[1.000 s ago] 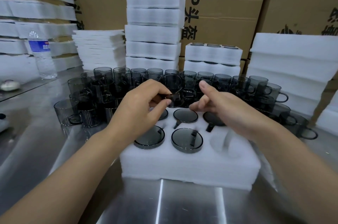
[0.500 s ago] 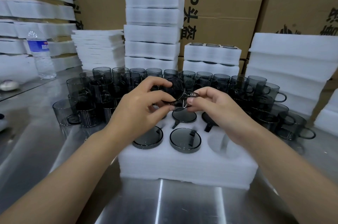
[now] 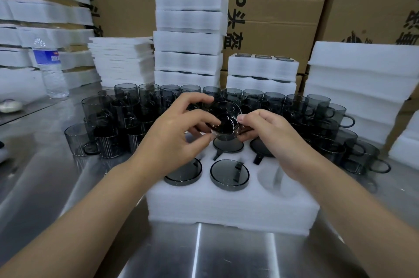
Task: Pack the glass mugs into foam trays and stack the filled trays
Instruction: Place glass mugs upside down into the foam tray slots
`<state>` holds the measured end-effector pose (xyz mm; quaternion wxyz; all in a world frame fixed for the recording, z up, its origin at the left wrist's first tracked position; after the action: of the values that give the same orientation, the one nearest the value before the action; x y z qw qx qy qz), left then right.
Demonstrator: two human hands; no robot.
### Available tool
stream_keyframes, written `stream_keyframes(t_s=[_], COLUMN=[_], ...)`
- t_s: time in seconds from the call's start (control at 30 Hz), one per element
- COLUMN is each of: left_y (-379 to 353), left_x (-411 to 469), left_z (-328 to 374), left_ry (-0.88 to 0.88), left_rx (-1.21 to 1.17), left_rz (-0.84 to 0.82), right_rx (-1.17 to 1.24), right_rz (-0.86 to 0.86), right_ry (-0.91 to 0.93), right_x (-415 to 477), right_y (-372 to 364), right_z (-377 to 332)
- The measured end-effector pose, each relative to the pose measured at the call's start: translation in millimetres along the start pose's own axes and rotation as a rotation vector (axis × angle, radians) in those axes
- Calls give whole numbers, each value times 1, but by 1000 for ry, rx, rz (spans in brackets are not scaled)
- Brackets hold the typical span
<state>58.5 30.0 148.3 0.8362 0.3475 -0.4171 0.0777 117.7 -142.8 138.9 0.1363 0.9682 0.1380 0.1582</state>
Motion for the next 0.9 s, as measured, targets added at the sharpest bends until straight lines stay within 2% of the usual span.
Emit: stream_keyframes(t_s=[0.6, 0.9], left_y=[-6, -6], left_x=[0, 0], left_z=[-9, -6], left_ry=[165, 131], left_rx=[-12, 22], left_rz=[-125, -152], right_rx=[84, 73], right_rz=[-2, -38], right_ry=[49, 51], right_x=[1, 0], right_y=[-3, -4], right_z=[-1, -3])
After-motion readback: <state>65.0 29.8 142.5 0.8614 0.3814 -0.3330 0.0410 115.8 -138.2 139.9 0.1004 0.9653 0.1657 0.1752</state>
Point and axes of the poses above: each hand's wrist, its own x-axis towards the middle knuckle, its own y-axis out of the back of the hand, z = x × y, the point moved 5 cm from there along x, towards the middle knuckle, and after that the axes turned 4 degrees about y, right-handed, at the moved point
